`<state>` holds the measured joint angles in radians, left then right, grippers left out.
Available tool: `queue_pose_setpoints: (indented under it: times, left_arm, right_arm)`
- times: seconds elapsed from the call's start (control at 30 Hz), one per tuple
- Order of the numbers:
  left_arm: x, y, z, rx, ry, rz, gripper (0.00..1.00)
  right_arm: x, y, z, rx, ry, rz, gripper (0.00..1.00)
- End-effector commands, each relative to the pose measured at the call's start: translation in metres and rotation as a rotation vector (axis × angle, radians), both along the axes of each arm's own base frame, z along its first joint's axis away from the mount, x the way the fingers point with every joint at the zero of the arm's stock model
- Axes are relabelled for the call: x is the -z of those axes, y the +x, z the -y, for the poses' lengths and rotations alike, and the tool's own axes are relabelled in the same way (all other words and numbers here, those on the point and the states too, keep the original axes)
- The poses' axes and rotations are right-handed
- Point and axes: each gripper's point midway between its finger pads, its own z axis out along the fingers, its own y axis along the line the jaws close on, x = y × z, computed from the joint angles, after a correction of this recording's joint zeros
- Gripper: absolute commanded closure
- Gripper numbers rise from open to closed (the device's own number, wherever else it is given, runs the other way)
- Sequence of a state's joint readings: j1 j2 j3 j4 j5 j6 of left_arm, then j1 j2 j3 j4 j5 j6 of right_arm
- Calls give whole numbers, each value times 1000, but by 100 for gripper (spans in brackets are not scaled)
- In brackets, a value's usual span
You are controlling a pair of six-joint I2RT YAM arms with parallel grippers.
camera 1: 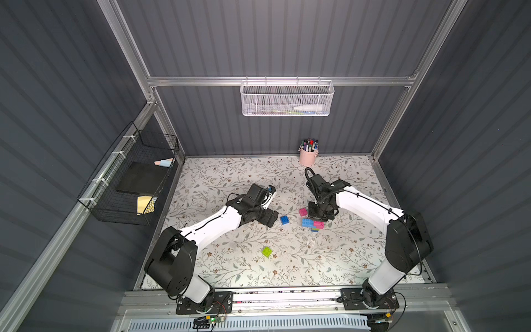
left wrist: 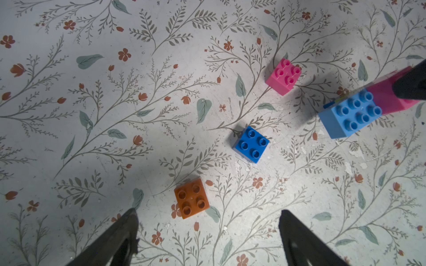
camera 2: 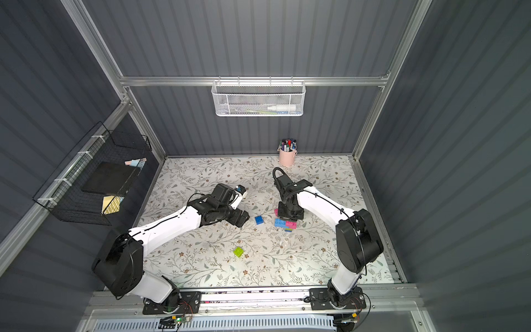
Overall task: Assemble the number 4 with lego
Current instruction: Assemble the lego brick with the lego brick.
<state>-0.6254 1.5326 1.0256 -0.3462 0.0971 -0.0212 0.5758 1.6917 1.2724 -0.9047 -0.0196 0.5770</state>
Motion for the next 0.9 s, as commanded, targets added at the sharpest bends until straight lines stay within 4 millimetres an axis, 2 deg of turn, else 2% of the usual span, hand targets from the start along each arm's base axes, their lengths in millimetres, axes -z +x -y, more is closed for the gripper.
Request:
queue_pose_setpoints:
  times: [0.0,0.23,0.57,0.7,0.87]
  left_arm:
    - [-6,1,-6,-3,7,23,9]
    - [-10,2,-8,-11,8,36,9]
    - [-13,2,-9,-14,5,47,8]
    - [-13,-1,-12,-18,13,39,8]
    - [-8,-9,-25,-50,57,14,8]
  right_arm:
    - [33,-18,13,1,-89,-112,73]
    - [-1,3,10,2,-75,-10,65]
    - [-41,17,-6,-17,18,77,59]
    - [-52,19,-24,-81,94,64,55]
    - [-49,20,-51,-168,126,16,50]
